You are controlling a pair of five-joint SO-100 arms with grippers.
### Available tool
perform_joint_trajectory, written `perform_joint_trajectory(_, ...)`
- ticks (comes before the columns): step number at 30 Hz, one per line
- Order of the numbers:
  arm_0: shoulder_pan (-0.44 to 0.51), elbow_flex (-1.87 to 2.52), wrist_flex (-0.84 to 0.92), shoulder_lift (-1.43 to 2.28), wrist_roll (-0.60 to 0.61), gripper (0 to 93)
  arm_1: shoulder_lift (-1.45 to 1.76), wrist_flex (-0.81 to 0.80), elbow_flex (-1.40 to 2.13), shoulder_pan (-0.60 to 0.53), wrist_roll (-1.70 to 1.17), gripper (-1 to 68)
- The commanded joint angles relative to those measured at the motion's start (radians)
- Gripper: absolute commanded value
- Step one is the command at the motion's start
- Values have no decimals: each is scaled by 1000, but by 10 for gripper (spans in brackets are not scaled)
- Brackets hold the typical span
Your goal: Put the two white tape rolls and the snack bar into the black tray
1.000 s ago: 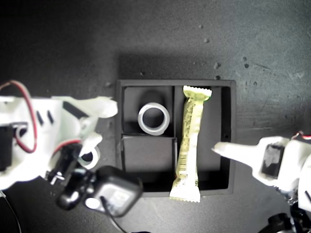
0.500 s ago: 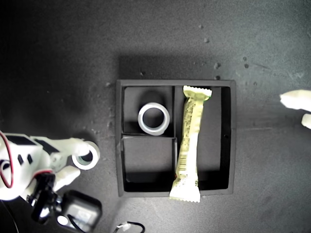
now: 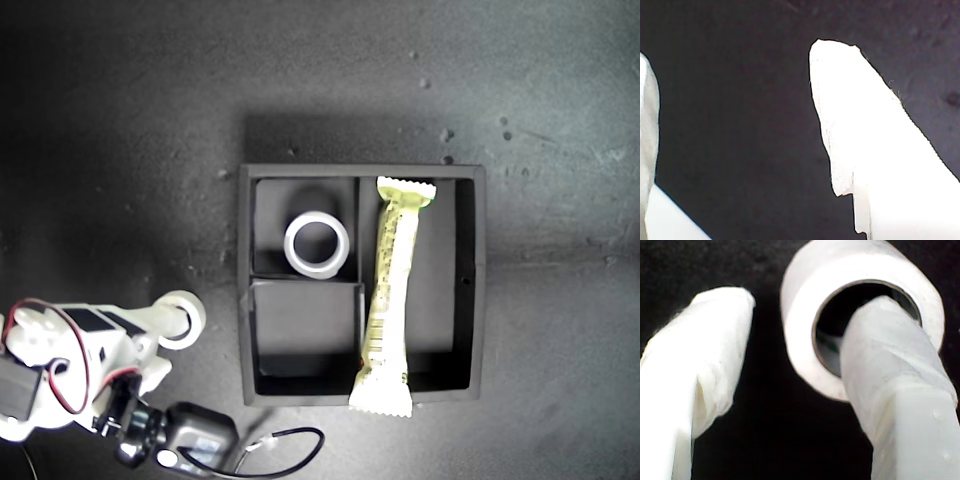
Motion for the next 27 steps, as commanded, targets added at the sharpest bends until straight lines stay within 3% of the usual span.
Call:
perform_joint_trajectory(1, -5, -43, -15, -6, -12, 132, 26, -35, 12, -17, -5, 194)
perform_joint_trajectory(9, -14, -18, -52, -75, -60, 119, 26, -54, 48, -21, 12, 194)
perform_joint_trajectory(17, -72, 40, -115, -104, -41, 12, 126, -26, 55, -37, 132, 173)
perform_joint_trajectory(22, -120, 17, 11, 86, 49, 1, 198, -12, 112, -67, 196, 167)
perform_joint_trajectory(27, -166, -184, 156, 201, 235, 1, 212, -78, 225, -97, 232, 169)
